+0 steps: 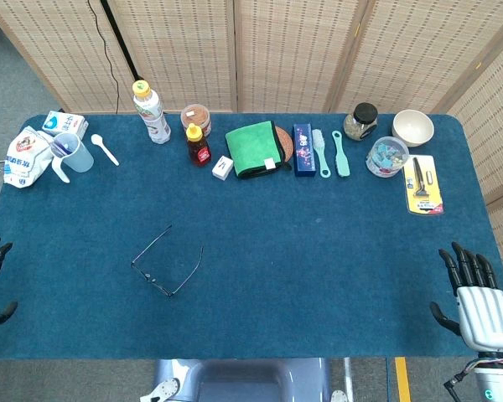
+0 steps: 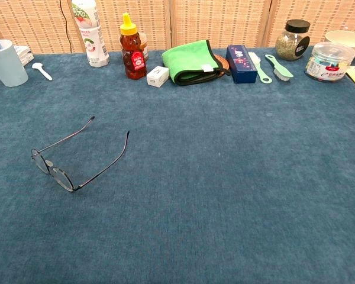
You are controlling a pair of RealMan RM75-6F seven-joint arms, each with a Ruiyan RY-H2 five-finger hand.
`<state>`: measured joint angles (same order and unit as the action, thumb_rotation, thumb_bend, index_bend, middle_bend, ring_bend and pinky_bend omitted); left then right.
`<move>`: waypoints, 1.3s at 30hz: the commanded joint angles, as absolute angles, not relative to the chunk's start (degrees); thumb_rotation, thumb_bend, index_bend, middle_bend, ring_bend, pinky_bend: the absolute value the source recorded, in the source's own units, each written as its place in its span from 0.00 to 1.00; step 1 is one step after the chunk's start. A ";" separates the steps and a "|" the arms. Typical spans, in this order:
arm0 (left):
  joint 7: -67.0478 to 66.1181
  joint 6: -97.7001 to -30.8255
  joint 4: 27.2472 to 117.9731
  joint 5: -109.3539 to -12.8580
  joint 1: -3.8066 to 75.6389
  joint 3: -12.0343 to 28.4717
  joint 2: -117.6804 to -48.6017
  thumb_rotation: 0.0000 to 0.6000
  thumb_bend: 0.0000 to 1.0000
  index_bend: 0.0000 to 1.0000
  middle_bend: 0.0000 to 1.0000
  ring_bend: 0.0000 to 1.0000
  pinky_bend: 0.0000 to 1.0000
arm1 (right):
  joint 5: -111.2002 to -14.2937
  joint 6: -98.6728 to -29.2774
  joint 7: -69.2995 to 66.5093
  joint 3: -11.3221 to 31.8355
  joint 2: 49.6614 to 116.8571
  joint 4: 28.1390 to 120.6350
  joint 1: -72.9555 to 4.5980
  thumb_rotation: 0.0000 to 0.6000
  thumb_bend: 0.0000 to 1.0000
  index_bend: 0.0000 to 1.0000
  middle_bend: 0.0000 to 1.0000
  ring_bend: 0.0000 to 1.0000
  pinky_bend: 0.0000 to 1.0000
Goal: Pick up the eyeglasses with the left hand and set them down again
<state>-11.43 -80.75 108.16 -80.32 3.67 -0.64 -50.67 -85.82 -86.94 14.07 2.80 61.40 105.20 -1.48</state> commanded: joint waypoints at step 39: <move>-18.88 -61.90 102.39 -90.45 19.20 -0.03 -55.98 1.00 0.13 0.00 0.00 0.00 0.00 | -86.43 -89.53 13.67 2.42 59.87 106.11 0.53 1.00 0.30 0.07 0.00 0.00 0.05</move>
